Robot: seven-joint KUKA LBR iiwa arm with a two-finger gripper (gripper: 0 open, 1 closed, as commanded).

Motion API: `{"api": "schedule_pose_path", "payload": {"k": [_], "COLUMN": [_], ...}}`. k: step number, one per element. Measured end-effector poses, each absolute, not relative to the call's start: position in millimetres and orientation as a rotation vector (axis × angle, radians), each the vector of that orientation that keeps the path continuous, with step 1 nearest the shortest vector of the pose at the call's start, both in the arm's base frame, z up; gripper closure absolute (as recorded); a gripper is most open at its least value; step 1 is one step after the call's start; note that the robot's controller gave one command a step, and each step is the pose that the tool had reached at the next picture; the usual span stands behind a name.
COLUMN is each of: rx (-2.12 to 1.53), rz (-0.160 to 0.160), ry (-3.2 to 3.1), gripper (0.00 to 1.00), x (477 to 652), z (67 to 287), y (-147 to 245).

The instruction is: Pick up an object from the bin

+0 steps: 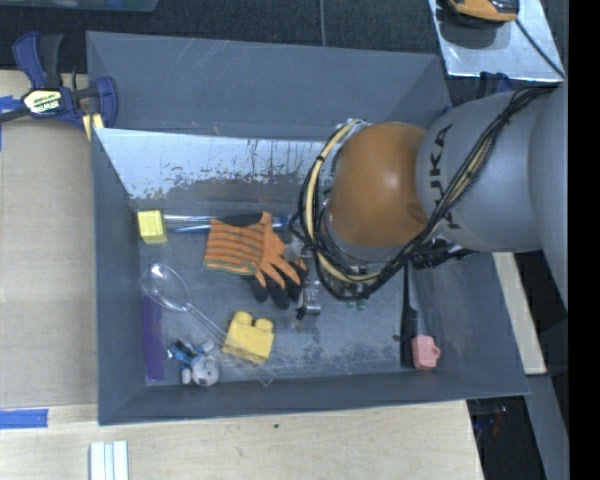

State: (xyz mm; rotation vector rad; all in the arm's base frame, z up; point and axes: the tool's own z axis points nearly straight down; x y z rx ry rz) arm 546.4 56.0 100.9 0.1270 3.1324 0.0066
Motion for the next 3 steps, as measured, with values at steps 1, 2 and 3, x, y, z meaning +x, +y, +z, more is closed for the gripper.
{"api": "schedule_pose_path", "payload": {"k": [1, 2, 3], "rx": [0.151, 0.283, 0.373], "rz": [0.003, 0.006, 0.008], "ry": [3.135, 3.119, 3.104], "gripper": [0.0, 0.0, 1.0], "x": [564.2, 597.4, 605.8], "z": [100, 70, 73], "y": [108, 106, 130]}}
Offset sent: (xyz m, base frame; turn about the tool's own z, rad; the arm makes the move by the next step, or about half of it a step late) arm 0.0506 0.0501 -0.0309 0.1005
